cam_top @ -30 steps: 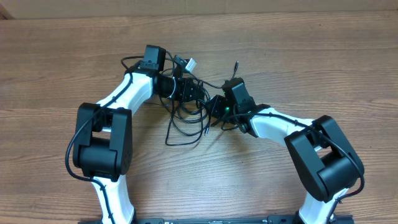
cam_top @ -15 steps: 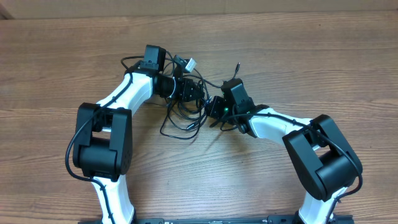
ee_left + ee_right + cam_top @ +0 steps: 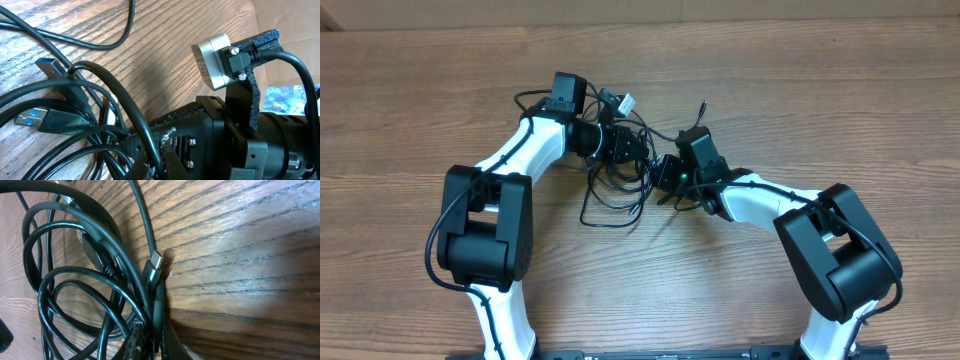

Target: Untangle cables

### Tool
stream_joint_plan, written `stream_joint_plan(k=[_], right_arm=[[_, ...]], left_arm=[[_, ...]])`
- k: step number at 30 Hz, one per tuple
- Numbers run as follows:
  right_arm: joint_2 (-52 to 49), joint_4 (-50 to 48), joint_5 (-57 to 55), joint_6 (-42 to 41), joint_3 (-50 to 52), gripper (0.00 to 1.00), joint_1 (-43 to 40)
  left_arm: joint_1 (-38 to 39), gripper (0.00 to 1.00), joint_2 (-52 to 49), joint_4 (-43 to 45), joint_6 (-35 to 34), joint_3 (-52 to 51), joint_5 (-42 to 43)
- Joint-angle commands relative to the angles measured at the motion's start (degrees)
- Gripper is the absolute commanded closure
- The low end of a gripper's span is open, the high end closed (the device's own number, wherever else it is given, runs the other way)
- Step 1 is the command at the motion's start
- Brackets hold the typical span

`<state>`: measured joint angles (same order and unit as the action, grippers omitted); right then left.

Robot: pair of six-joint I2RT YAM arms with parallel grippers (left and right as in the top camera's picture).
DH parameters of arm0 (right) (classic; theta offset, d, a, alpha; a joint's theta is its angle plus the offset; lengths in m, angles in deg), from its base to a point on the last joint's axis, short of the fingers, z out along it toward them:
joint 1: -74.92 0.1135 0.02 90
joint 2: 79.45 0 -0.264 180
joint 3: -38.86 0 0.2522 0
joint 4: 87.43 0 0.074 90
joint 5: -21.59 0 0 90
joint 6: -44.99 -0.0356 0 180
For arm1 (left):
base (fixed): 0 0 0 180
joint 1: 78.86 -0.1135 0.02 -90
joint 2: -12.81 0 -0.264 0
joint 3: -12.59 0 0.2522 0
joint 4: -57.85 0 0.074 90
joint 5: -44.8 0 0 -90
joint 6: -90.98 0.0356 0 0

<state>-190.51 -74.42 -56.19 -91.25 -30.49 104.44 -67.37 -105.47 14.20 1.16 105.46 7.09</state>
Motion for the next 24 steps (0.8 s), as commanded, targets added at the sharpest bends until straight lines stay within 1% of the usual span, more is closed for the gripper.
stream_joint_plan(k=[1, 5, 8, 10, 13, 18, 20, 24], right_arm=[[-1.6, 0.4, -1.5, 0.2, -0.2, 0.96, 0.1], [-1.6, -0.3, 2.1, 0.2, -0.2, 0.96, 0.1], [-1.6, -2.1, 6.6, 0.2, -0.2, 0.96, 0.1], [-1.6, -2.4, 7.2, 0.2, -0.2, 0.96, 0.1], [-1.6, -2.4, 7.1, 0.2, -0.2, 0.96, 0.1], [-1.6, -2.6, 7.2, 0.2, -0.2, 0.96, 0.1], [-1.6, -2.7, 7.1, 0.2, -0.2, 0.96, 0.1], [-1.6, -3.1, 7.0, 0.2, -0.2, 0.96, 0.1]], left_arm=[[-0.2, 0.96, 0.4, 0.4, 0.9, -0.2, 1.1], [-0.2, 0.96, 0.4, 0.4, 0.3, -0.2, 0.1], [-0.2, 0.96, 0.4, 0.4, -4.7, -0.2, -6.2], [-0.2, 0.96, 0.4, 0.4, -8.7, -0.2, -10.6], [-0.2, 0.96, 0.4, 0.5, -12.7, -0.2, -13.9], [-0.2, 0.96, 0.4, 1.1, -17.9, -0.2, -17.0], [-0.2, 0.96, 0.4, 1.2, -19.1, -0.2, -18.6], [-0.2, 0.96, 0.4, 1.2, -19.1, -0.2, -19.9]])
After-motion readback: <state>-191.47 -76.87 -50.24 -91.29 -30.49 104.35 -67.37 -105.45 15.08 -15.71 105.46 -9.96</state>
